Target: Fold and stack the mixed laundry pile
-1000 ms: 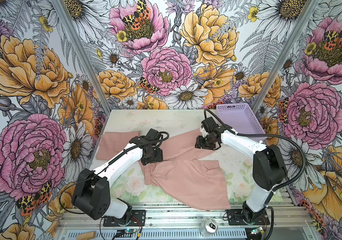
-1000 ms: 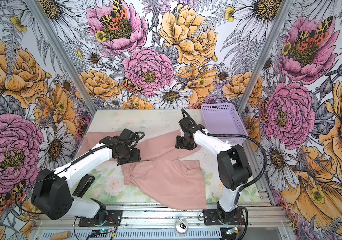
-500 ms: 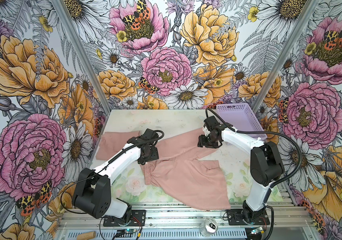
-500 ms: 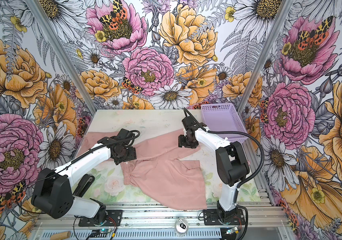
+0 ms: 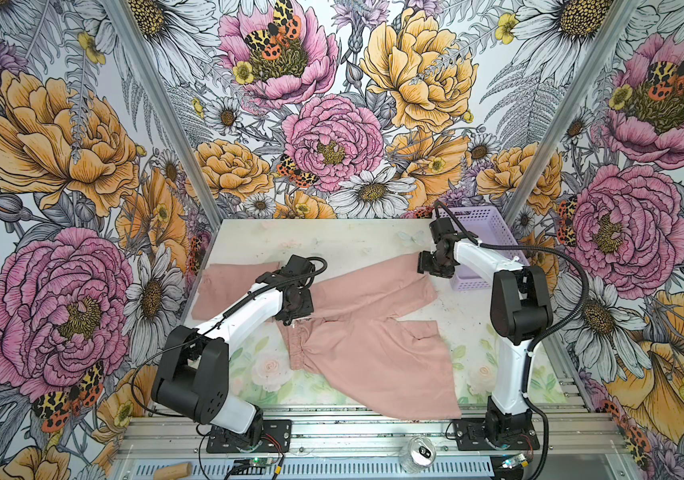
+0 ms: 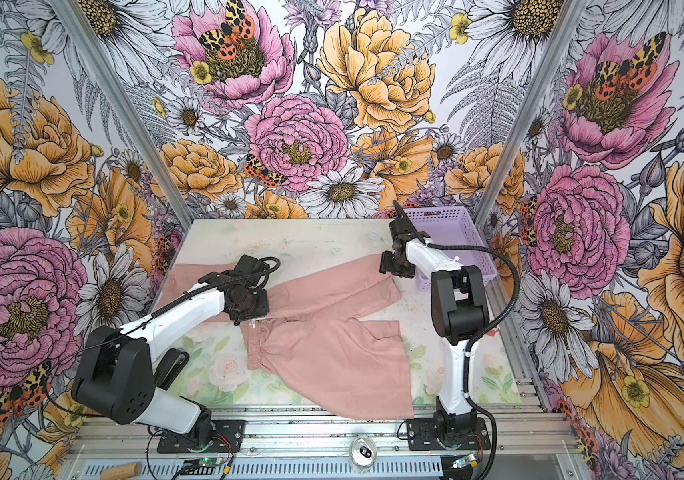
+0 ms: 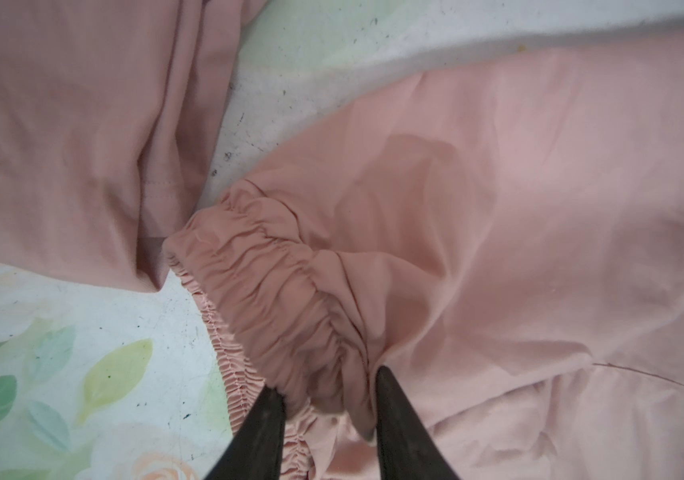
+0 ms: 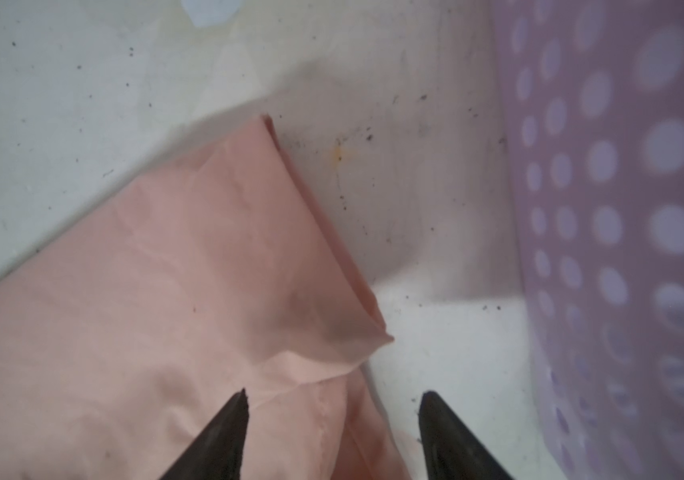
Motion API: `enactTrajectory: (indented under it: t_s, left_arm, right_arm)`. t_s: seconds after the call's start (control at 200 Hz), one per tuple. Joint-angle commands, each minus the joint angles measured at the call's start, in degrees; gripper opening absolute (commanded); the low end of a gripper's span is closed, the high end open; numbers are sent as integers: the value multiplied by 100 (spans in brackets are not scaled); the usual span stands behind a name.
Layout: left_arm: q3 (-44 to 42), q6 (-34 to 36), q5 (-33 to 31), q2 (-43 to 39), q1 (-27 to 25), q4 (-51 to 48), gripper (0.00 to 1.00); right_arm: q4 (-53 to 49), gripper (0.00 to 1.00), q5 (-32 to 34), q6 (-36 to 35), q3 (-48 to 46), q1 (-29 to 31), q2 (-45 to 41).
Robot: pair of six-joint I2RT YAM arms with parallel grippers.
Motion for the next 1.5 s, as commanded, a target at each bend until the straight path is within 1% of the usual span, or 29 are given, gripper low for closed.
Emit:
enactTrajectory:
  t_s: [0.0,0.045,0.12,0.185,0.25,0.295,0.355,0.41,0.515,0.615,0.756,0.831,0.911,0.966,1.021,1.051,1.086,1.121,1.211,1.271,1.336,1.421,1.496]
  left_arm:
    - [159,89,-8,53,112,154,30]
    - [171,99,11,50,151,154,29]
    - [208,125,48,59,214,154,28]
    - [234,149,102,59,278,180,26]
    - [292,159,157,74,330,184,25]
    - [349,181,193,90,341,181,24]
    - [426,202,244,96,364,180,23]
    - [522,234,304,103,367,180,22]
    - [751,299,421,137,404,172,20]
    - [1000,355,623,181,509,146,19]
    - [1444,453,936,413,720,127,19]
    - [1769,545,1077,670,831,132,19]
    - [2221,647,1186,1034,941,139,18]
    - [2529,712,1241,1283,978,143,18]
    - [2756,763,1446,1454,1004,127,19]
    - [2802,792,1596,1484,985,132,21]
    - [2793,860,1713,1478,934,128,27]
    - [2716,957,1724,1437,856,100,34]
    - [2319,1109,1659,1188,628,-52,58]
    - [1909,994,1628,934,524,-72,69]
    - [1476,815,1535,615,442,-75,74]
    - [1066,516,1474,301,333,-61,75]
    - [893,317,1421,216,141,-64,75]
  right_arm:
    - [105,67,213,-125,364,-19,227]
    - [113,65,225,-125,442,-27,302]
    - [134,59,256,-117,538,-38,409]
    - [181,50,225,-71,583,-63,462]
    - [210,38,143,-23,574,-95,475]
    - [219,28,89,4,540,-117,437]
    - [227,11,47,9,448,-132,316]
    - [220,0,-12,28,317,-173,163]
    - [173,0,-159,107,-35,-308,-297]
    - [-82,0,-311,173,-325,-476,-807]
    - [-478,0,-527,174,-355,-653,-1257]
    - [-685,0,-719,169,-41,-727,-1175]
    - [-866,0,-938,224,463,-788,-883]
    - [-958,0,-935,261,863,-800,-636]
    - [-1086,0,-950,287,1269,-800,-362]
    - [-1155,0,-983,296,1481,-804,-207]
    - [-1208,0,-1035,303,1657,-800,-70]
    - [-1228,0,-1075,331,1768,-800,21]
    - [-1222,0,-1123,364,1849,-804,133]
    - [-1218,0,-1118,371,1835,-795,136]
    - [-1213,0,-1123,367,1809,-799,105]
    - [-1213,0,-1101,361,1734,-791,64]
    - [-1214,0,-1101,347,1680,-791,24]
